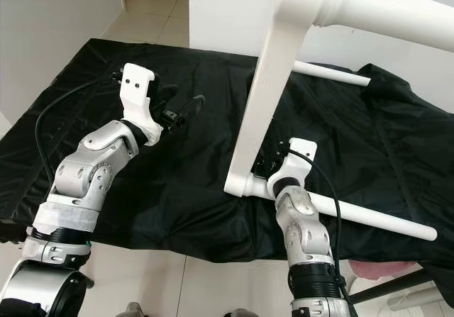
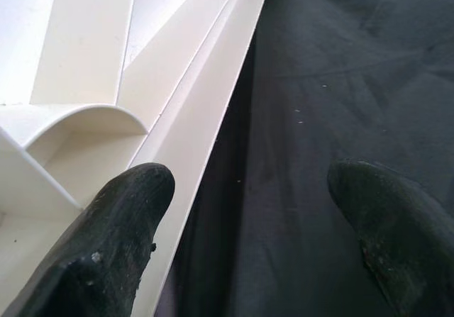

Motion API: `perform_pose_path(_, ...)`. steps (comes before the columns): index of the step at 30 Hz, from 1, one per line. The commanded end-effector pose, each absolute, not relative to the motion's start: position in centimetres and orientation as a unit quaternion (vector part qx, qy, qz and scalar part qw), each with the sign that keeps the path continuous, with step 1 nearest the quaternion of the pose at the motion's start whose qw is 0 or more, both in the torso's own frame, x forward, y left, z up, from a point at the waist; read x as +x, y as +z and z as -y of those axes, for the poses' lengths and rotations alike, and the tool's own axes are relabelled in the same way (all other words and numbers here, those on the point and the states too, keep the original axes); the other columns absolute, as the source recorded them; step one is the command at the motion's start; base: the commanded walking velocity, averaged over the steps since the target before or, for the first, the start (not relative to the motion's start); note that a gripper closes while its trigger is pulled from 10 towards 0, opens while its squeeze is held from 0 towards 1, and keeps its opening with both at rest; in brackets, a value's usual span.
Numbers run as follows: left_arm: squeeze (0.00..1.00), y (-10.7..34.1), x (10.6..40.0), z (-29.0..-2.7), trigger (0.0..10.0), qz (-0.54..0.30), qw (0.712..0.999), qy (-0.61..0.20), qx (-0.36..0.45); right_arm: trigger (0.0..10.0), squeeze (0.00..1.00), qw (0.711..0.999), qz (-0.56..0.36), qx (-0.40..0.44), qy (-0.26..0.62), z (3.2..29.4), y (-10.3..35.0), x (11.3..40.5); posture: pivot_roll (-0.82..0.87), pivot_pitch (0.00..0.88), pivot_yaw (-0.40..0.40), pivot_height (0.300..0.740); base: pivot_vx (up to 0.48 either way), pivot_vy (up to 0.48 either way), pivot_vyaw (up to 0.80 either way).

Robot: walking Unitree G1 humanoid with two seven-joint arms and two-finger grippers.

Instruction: Building children table

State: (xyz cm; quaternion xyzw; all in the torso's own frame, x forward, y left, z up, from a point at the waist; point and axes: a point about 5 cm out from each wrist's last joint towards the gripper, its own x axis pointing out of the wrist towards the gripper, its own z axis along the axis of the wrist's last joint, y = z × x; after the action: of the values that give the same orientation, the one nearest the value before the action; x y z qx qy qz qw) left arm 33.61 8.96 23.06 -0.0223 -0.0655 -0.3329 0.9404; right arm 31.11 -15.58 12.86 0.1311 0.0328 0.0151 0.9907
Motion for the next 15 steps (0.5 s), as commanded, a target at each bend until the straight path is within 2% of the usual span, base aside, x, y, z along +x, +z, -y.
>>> perform_pose_path(1,0.0,23.3,33.7,-9.0,10.0,0.07,0.949,-0.308,-0.02,10.0,0.0,0.989,-0.046,0.135,0.031,14.8,12.5,31.2,0.03,0.001,-0.08,0.74,0.0,0.0,0.0)
perform_pose_path(6,0.0,23.6,33.7,-9.7,10.0,0.076,0.951,-0.301,-0.015,10.0,0.0,0.986,-0.062,0.146,0.057,13.0,11.9,31.4,0.05,0.0,-0.085,0.74,0.0,0.0,0.0)
perform_pose_path(15,0.0,23.5,33.4,-10.6,10.0,0.072,0.949,-0.306,0.004,10.0,0.0,0.984,-0.066,0.146,0.075,11.9,11.7,31.9,0.06,0.0,-0.085,0.74,0.0,0.0,0.0)
